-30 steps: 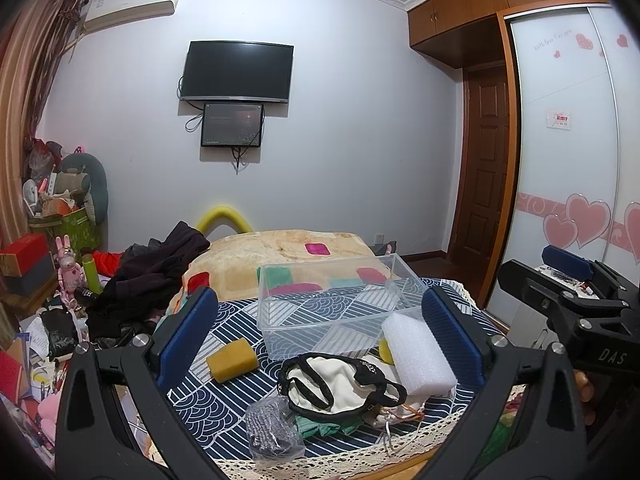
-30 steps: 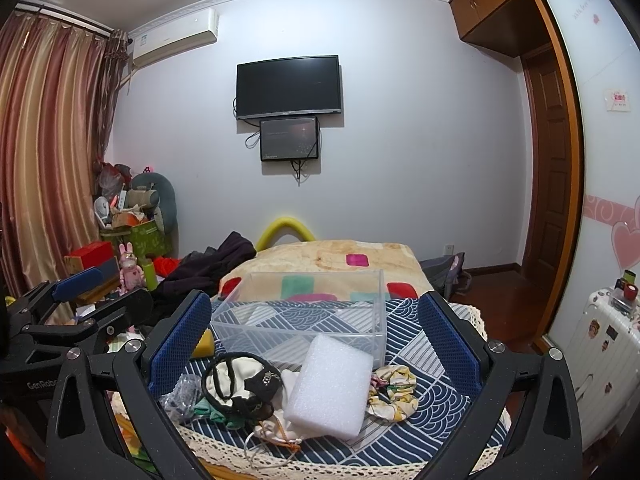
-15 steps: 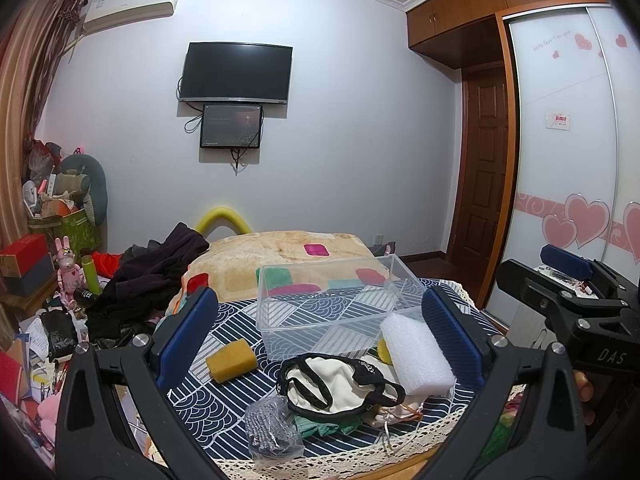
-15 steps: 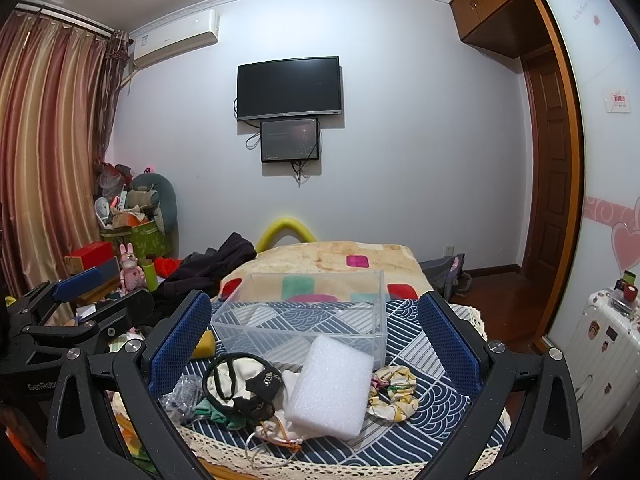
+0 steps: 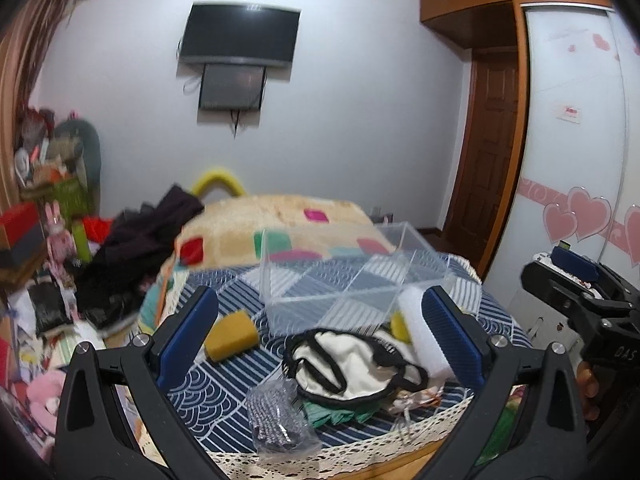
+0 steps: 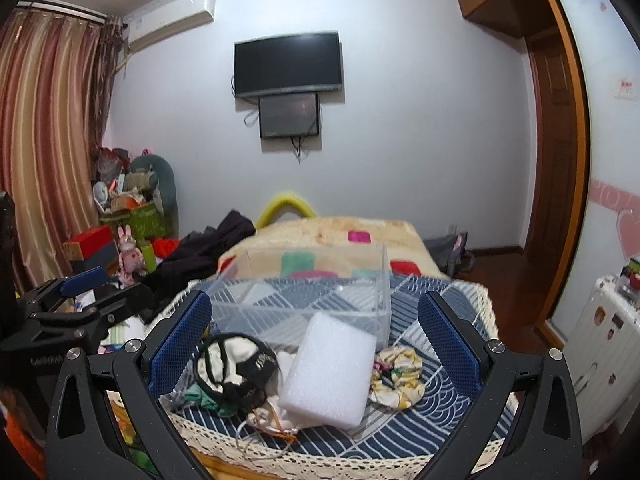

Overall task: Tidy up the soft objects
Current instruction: 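Grasp the yellow sponge with the left tool while the right tool grasps the white foam block, then lower the sponge into the clear box with the left tool while the right tool places the foam block, then grasp the black-strapped white cloth with the left tool while the right tool grasps the yellow felt doll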

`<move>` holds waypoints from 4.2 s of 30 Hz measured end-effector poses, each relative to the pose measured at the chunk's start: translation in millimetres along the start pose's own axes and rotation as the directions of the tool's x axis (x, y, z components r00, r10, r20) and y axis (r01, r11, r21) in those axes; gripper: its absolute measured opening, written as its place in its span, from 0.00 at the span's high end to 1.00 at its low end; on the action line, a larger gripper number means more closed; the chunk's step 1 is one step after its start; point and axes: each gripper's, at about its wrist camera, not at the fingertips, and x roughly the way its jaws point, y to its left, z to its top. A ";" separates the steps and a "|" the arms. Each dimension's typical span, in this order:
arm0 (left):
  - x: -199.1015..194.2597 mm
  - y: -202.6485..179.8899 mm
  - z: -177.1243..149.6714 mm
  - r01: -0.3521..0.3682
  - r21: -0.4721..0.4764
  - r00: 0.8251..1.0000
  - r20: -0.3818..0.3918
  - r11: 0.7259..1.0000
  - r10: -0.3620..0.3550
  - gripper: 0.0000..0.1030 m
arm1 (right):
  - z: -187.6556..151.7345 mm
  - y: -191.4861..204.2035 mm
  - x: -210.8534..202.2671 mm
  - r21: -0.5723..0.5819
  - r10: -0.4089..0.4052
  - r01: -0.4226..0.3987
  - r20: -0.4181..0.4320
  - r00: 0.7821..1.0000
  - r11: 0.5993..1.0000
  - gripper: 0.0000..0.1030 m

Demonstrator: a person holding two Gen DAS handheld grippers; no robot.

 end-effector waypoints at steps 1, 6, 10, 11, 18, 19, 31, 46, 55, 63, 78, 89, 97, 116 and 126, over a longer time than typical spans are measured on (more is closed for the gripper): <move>4.9 4.7 -2.3 -0.001 -0.010 1.000 -0.013 1.000 0.001 0.00 | -1.8 -1.5 4.8 0.006 0.001 -0.001 -0.016 1.000 1.000 0.00; 34.1 24.9 -15.8 -0.055 -0.022 0.996 -0.069 0.998 0.053 0.05 | -15.9 -9.9 31.0 0.032 0.005 -0.002 -0.103 0.995 0.999 0.00; 61.2 43.3 -25.0 -0.105 -0.032 0.986 -0.132 0.994 0.100 0.11 | -27.5 -15.4 49.8 0.053 0.013 -0.004 -0.169 0.986 0.999 0.00; 66.1 48.4 -27.4 -0.112 -0.039 0.984 -0.144 0.993 0.105 0.11 | -30.2 -16.5 54.7 0.059 0.015 -0.004 -0.187 0.982 0.998 0.00; 116.2 79.8 -41.4 -0.159 -0.053 0.956 -0.257 0.986 0.140 0.11 | -39.3 -22.8 78.4 0.097 0.039 -0.014 -0.262 0.964 0.995 0.00; 124.5 84.2 -43.2 -0.162 -0.057 0.951 -0.276 0.985 0.140 0.11 | -39.8 -22.8 82.0 0.102 0.043 -0.016 -0.269 0.962 0.995 0.00; 166.3 102.6 -67.4 -0.195 -0.097 0.906 -0.400 0.976 0.142 0.34 | -63.0 -39.2 109.4 0.222 0.115 -0.030 -0.384 0.916 0.975 0.19; 112.2 83.0 -52.0 -0.184 -0.075 0.946 -0.283 0.980 0.156 0.37 | -40.3 -37.1 72.7 0.150 0.054 -0.012 -0.281 0.958 0.989 0.20; 87.8 51.0 -12.2 -0.115 -0.014 0.981 -0.160 0.993 0.111 0.37 | -5.9 -42.1 72.9 0.098 0.024 -0.004 -0.210 0.977 0.995 0.20; 103.4 27.6 17.7 -0.073 0.060 0.989 -0.125 0.996 0.080 0.37 | 23.6 -38.8 98.7 0.039 0.011 -0.005 -0.174 0.985 0.999 0.20; 184.2 24.2 25.3 -0.021 0.072 0.950 -0.310 0.997 0.043 0.37 | 14.8 -18.3 167.3 -0.047 -0.007 -0.009 -0.318 0.948 0.999 0.20; 224.7 18.5 13.6 -0.005 0.092 0.911 -0.410 0.996 0.043 0.35 | 5.1 -18.2 190.5 -0.123 -0.040 -0.012 -0.414 0.909 0.992 0.20; 220.2 16.2 14.5 -0.005 0.106 0.913 -0.405 0.994 0.048 0.25 | 7.4 -23.8 188.4 -0.113 -0.027 -0.022 -0.416 0.909 0.993 0.18; 129.5 5.9 39.8 -0.045 0.160 0.975 -0.208 0.986 0.079 0.04 | 30.8 -30.1 118.7 -0.072 0.010 -0.027 -0.236 0.972 0.997 0.09; 116.0 11.6 4.1 -0.042 0.165 0.969 -0.232 0.985 0.081 0.04 | 7.8 -35.6 97.2 -0.050 0.007 -0.019 -0.231 0.973 0.999 0.09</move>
